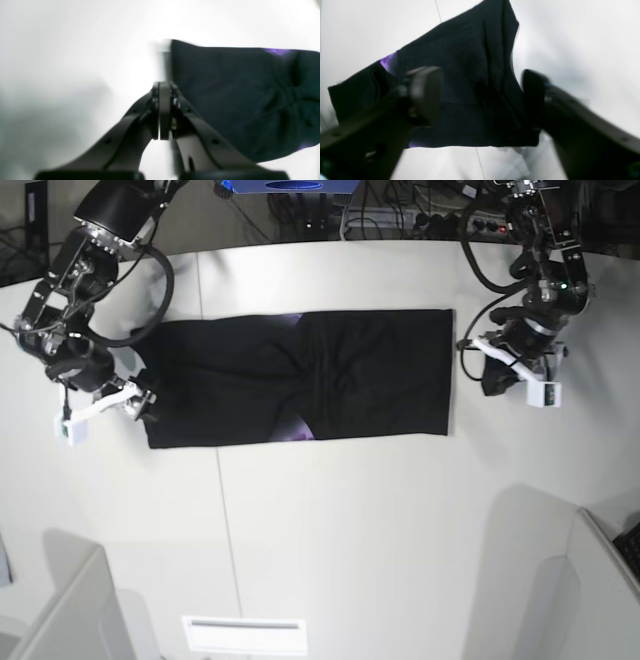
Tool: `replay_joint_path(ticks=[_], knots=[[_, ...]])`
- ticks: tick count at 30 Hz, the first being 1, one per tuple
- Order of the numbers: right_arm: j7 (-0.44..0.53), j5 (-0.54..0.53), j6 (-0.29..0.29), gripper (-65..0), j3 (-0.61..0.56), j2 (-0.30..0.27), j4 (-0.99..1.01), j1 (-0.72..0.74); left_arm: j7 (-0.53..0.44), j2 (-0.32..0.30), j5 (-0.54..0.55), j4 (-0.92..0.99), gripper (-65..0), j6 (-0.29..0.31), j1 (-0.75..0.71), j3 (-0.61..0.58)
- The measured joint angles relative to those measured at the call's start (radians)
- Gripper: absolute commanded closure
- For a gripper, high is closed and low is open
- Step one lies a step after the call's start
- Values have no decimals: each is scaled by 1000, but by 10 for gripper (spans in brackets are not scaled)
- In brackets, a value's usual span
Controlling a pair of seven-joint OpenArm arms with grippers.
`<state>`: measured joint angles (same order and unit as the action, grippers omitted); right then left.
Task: Fold the T-shirt properly
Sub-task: 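Grasp both ends of the folded strip with both grippers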
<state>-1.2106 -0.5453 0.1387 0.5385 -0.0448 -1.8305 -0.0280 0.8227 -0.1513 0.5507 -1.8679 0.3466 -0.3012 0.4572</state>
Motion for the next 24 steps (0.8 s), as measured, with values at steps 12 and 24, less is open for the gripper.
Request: replay_joint_path(ticks=[12,24], knots=[[3,-142,37,-506,1,-53,340,96,-8,-2,-34,148,0,207,-46,404],[82,-224,29,-507,-3,-106,511,101,-3,1,-129,163,0,272,-36,360]])
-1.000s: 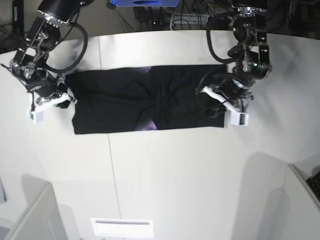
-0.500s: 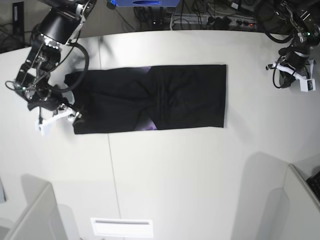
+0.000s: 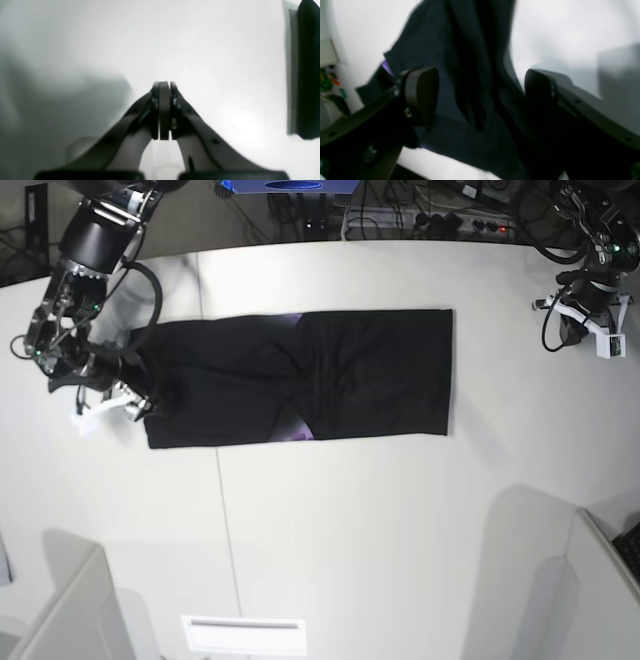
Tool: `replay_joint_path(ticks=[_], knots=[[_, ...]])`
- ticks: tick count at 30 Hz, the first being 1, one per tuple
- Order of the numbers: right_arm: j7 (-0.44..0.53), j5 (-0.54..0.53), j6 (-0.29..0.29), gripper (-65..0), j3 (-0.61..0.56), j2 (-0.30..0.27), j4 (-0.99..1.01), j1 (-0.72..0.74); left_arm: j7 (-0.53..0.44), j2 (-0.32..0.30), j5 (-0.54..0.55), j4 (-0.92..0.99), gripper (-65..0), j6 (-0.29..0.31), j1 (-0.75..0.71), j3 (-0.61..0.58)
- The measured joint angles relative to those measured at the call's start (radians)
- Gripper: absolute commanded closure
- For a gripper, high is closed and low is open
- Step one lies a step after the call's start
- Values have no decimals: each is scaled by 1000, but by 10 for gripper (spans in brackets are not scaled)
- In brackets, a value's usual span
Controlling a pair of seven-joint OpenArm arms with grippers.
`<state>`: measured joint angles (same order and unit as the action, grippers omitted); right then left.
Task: Fold the T-shirt properly
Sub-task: 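Grasp both ends of the folded strip with both grippers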
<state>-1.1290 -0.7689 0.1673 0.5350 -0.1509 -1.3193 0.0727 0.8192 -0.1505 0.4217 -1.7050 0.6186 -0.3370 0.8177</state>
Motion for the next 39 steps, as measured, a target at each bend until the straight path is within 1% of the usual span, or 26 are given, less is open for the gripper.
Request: replay_joint_path(ticks=[4,6,8,11,13,15,18,20,21,22,23,25,27,28,31,33,35,39], knots=[[2,-18,15,-507,0,-2,21,6,0,6,1,0,0,1,2,-61],[1,-13,60,-504,0,0,8,-5,-1,6,2,0,0,0,2,-79],[-13,-14,85,-503,-6,13,-18,-25,0,4,-3,1,0,-1,11,-101],[-18,-13,87,-503,-43,30,-48,-44,-2,5,2,6,0,-1,32,-136],[-15,-18,87,-503,-71,32,-41,-44,0,5,-2,13,0,-33,45,-171],[-15,-20,87,-501,-95,25,-31,-36,0,6,-2,18,0,-49,58,-201],[-8,-26,87,-501,-103,25,-27,-35,-2,6,2,37,0,-54,85,-244],[-4,-26,88,-498,-103,26,-28,-37,-3,6,5,69,0,-69,104,-259],[-5,-27,87,-482,-103,25,-28,-37,-5,5,5,91,0,-74,113,-267],[-5,-24,88,-453,-103,25,-27,-37,-5,5,-1,113,0,-103,122,-280],[-4,-20,88,-414,-103,25,-26,-37,-7,2,-5,136,0,-108,132,-292],[2,-13,88,-314,-105,25,-21,-40,-20,4,11,183,0,-101,154,-314],[35,-2,87,-221,-108,25,-19,-46,-32,3,27,225,0,-96,187,-340],[57,8,87,-191,-118,24,-17,-51,-36,4,28,237,0,-96,196,-353],[130,52,88,-92,-193,4,-16,-51,-48,28,28,245,0,-96,206,-359],[166,79,87,0,-243,-6,-16,-48,-48,32,28,245,0,-95,204,-360],[191,82,87,0,-272,-6,-22,-51,-48,35,28,246,0,-95,205,-363],[203,82,87,0,-298,-3,-22,-51,-56,30,32,247,0,-95,204,-396]])
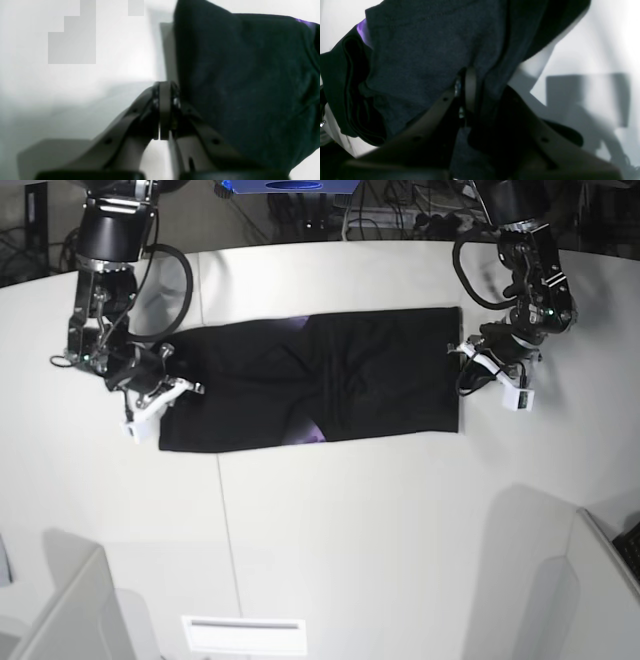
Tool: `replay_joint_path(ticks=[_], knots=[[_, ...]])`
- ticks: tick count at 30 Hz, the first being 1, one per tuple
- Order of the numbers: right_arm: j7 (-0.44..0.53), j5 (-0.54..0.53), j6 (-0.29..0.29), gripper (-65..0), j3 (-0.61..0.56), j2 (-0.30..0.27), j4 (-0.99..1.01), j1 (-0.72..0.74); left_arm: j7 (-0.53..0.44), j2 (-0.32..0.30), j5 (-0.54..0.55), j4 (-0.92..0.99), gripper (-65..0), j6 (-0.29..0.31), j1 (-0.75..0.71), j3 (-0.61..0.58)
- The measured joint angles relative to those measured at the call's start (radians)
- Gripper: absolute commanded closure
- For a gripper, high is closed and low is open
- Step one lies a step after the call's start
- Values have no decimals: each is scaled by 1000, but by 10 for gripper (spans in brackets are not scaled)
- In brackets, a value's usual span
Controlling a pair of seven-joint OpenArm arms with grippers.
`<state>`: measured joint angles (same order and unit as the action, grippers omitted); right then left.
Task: Fold the T-shirt properly
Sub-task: 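Grasp both ends of the folded strip with both grippers, then fold the strip end held by the right gripper over toward the left gripper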
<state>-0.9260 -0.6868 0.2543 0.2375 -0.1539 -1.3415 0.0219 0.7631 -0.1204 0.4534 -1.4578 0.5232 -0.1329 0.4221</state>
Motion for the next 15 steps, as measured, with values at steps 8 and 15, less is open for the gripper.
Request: replay_joint_path(ticks=[8,15], knots=[[-30,33,-15,0,-117,5,-202,-55,-1,4,7,-2,0,0,-3,-25],[-35,37,-66,0,-170,26,-344,-93,3,4,7,-4,0,0,-4,-25]])
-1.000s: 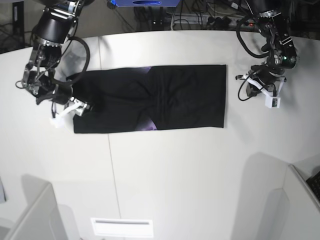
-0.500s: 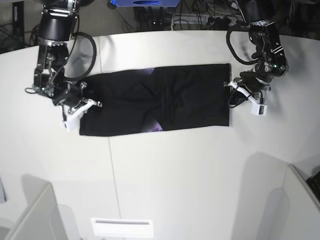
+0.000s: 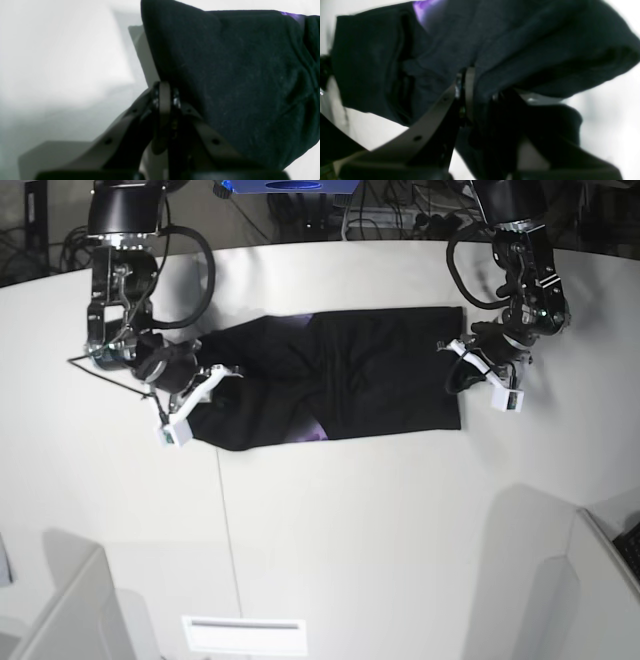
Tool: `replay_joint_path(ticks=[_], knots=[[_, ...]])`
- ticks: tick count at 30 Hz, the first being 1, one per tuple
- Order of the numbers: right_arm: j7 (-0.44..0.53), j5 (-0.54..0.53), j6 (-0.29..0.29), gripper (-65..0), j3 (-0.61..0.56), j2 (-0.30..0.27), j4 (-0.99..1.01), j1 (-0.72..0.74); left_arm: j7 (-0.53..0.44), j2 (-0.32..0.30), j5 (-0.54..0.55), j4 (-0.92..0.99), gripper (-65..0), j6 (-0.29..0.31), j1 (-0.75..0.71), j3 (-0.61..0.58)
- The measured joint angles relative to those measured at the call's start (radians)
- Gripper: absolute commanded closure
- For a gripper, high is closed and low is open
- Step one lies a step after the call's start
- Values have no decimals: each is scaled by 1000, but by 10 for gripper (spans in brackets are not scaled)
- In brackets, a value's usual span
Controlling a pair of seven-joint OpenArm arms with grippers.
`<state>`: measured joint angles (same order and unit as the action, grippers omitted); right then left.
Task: Fold the T-shirt properly
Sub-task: 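Fold the strip end held by the right gripper over toward the left gripper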
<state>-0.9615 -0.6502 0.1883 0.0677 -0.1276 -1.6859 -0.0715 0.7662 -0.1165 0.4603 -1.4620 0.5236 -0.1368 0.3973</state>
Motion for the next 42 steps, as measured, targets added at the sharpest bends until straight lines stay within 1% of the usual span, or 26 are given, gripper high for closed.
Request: replay_joint_path(ticks=[2,5,11,14,18,24,27,29,32,36,38,40,41,42], knots=[[-6,-15,-16,0,-7,11,-40,-11,0,0,1,0,0,0,0,-1],[-3,-6,-33,0,-45,16,-102,-12,0,0,0,0,0,0,0,2],[-9,-14,-32,0,-141,37,-167,-13,0,-1,0,0,0,0,-2,3],[-3,-4,-34,0,-174,66,-183,-12,-6,-3,9,-3,0,0,-13,3],[-8,-5,-34,0,-233,90,-186,-13,-8,-3,8,-3,0,0,-14,0],[-6,-3,-35,0,-308,106,-186,-12,-11,-3,8,-3,0,1,-14,0],[-2,-2,-104,0,-347,113,-186,-6,-11,-3,8,-3,0,1,-14,0],[0,-2,-126,0,-370,119,-186,4,-10,-3,8,-3,0,1,-14,0],[4,-3,-135,0,-403,133,-186,34,-11,-3,8,-3,0,1,-15,-2],[48,-4,-137,0,-415,165,-185,40,-12,-3,8,-19,0,0,-29,-2],[61,-7,-139,0,-415,174,-155,51,4,-2,-2,-39,0,0,-38,-2],[76,-11,-158,0,-415,177,-115,59,5,-2,-4,-55,0,0,-50,-4],[95,0,-184,0,-428,174,-100,59,5,-2,-4,-61,0,0,-56,-5],[114,10,-196,0,-451,171,-91,59,9,-2,-5,-66,0,0,-57,-4]])
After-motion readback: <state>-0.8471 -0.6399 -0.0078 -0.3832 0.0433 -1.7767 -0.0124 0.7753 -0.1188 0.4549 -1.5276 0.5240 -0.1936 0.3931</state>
